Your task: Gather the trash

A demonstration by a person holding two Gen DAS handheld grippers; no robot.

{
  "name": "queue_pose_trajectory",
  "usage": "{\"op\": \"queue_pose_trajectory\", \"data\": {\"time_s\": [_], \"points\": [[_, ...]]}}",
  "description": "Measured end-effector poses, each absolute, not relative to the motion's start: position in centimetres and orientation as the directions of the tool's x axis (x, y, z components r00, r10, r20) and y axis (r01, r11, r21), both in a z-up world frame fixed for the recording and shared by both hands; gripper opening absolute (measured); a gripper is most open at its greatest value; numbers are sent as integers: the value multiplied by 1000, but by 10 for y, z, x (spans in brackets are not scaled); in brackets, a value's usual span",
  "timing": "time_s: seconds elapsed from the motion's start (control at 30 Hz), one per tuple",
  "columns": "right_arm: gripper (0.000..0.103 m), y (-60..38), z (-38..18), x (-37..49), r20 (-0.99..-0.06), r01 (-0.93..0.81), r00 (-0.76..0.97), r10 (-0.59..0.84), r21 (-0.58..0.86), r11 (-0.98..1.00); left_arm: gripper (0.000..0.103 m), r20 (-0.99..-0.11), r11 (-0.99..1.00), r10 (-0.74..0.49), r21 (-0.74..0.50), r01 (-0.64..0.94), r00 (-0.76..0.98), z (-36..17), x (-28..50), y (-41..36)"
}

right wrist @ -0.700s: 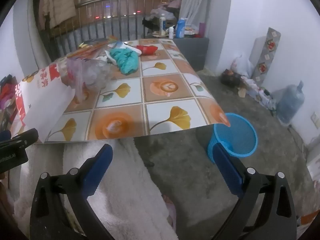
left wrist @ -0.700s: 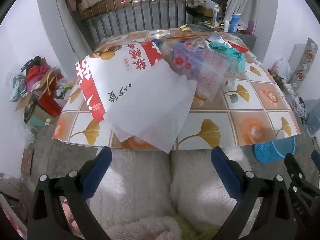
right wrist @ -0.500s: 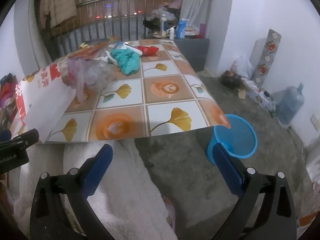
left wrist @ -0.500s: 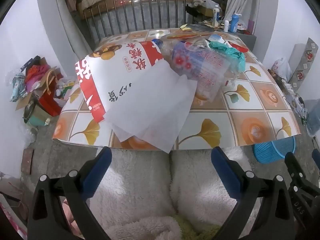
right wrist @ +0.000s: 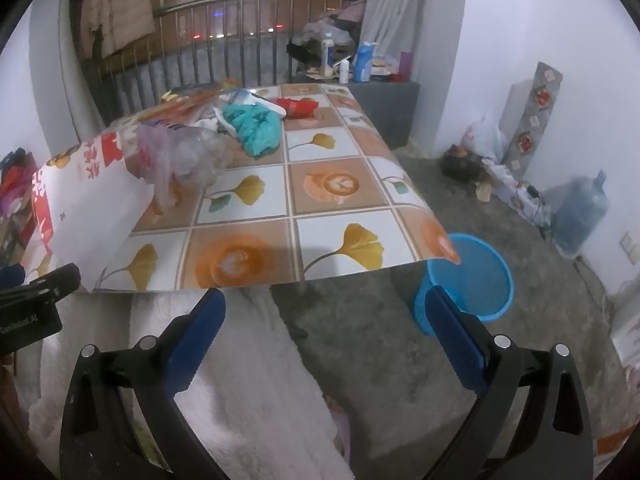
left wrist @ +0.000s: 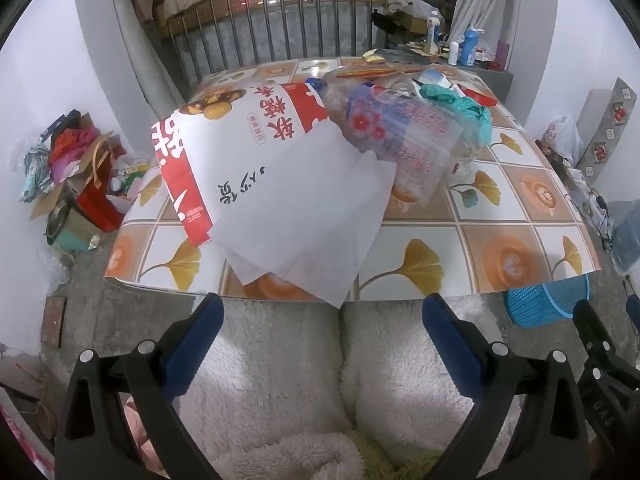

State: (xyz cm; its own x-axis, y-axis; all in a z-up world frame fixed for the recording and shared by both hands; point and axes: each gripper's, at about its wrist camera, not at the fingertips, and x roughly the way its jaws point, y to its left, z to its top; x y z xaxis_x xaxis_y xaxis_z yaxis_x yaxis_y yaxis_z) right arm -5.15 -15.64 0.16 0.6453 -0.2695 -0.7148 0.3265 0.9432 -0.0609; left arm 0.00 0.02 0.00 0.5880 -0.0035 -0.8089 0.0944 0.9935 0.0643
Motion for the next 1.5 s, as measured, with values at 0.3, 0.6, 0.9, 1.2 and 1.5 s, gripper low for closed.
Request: {"op": "queue_pose_trajectory", "data": {"time_s": [0.3, 0.6, 0.9, 1.2, 1.5], "points": [[95, -157, 3, -51, -711, 329, 647, -276, -66, 942, 97, -811, 993, -4, 64, 96, 584, 0, 0, -1], [95, -160, 4, -52, -711, 334, 646, -277, -63, 941, 97, -812, 993, -5, 63, 96, 584, 0, 0, -1], [95, -160, 4, -52, -712, 334, 646, -276, -61, 940, 97, -813, 993, -5, 62, 96, 582, -1, -1, 0], [95, -162, 4, -55, -713, 343, 642, -281, -61, 937, 97, -815, 994, -4, 62, 95, 579, -3, -1, 3], [95, -162, 2, -55, -714, 352, 640, -285, -58, 934, 97, -815, 994, -5, 61, 95, 579, -3, 0, 3]]}}
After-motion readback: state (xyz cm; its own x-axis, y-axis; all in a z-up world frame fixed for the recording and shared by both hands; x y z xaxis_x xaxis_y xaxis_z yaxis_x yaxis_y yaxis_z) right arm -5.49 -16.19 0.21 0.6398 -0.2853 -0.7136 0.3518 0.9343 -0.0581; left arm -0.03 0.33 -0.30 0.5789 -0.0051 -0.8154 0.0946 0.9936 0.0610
